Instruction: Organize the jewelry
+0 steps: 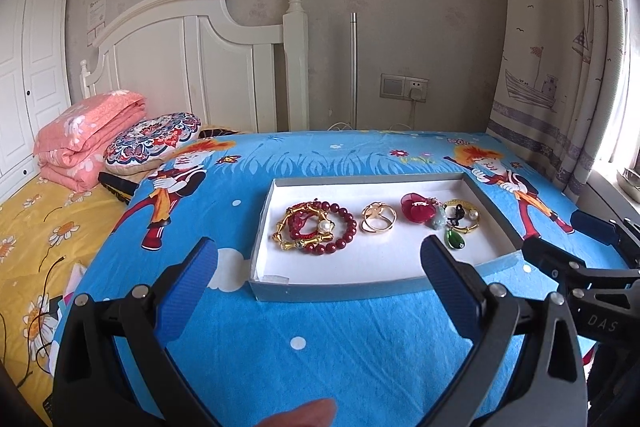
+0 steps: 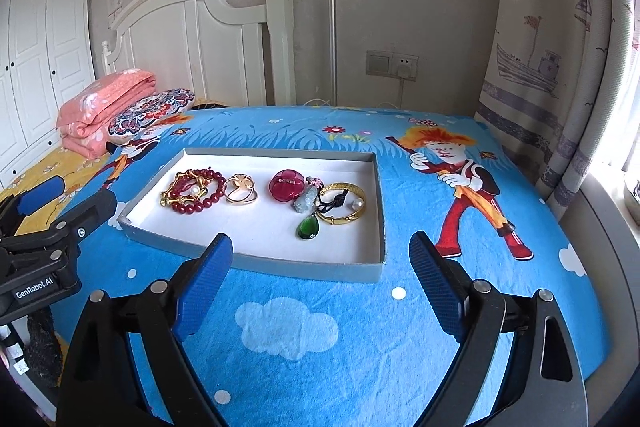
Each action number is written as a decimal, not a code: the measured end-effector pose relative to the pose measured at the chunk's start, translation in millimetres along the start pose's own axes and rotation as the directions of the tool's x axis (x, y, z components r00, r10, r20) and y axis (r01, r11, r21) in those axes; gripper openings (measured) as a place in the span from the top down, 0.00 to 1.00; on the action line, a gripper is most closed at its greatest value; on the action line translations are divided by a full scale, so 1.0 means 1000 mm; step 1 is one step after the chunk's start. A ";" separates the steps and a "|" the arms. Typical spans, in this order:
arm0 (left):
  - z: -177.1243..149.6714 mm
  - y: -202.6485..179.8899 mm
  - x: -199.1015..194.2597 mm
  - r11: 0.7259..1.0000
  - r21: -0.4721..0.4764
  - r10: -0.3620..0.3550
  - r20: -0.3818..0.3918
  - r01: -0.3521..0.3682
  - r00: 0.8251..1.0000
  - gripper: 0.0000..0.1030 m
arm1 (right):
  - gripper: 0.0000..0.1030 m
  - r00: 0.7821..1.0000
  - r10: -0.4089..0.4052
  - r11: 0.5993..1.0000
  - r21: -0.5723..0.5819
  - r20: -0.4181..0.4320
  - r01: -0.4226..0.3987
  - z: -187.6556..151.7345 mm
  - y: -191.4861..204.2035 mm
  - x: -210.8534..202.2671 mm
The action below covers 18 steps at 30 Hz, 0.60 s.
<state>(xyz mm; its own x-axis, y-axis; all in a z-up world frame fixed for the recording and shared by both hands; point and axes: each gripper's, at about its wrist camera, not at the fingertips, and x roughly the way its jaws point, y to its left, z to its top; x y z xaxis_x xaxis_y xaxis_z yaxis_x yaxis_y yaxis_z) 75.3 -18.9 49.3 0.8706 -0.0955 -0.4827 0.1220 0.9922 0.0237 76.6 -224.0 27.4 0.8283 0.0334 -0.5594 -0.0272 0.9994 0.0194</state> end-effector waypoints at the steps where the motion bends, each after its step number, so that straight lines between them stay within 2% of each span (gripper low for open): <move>1: -0.001 -0.002 0.000 1.000 0.004 -0.002 -0.001 0.002 1.000 0.05 | 0.18 1.000 0.000 1.000 -0.001 -0.005 0.000 0.000 0.001 0.001; 18: -0.009 -0.004 0.016 1.000 0.014 0.018 -0.036 -0.017 0.999 0.05 | 0.18 1.000 -0.008 1.000 0.012 -0.020 0.008 -0.004 -0.002 0.011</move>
<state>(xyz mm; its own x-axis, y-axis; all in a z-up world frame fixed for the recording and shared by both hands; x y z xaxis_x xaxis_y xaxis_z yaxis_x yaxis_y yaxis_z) 84.9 -24.0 33.7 0.8547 -0.0750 -0.5137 0.1139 0.9925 0.0446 83.1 -225.7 18.1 0.8172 0.0258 -0.5758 -0.0139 0.9996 0.0249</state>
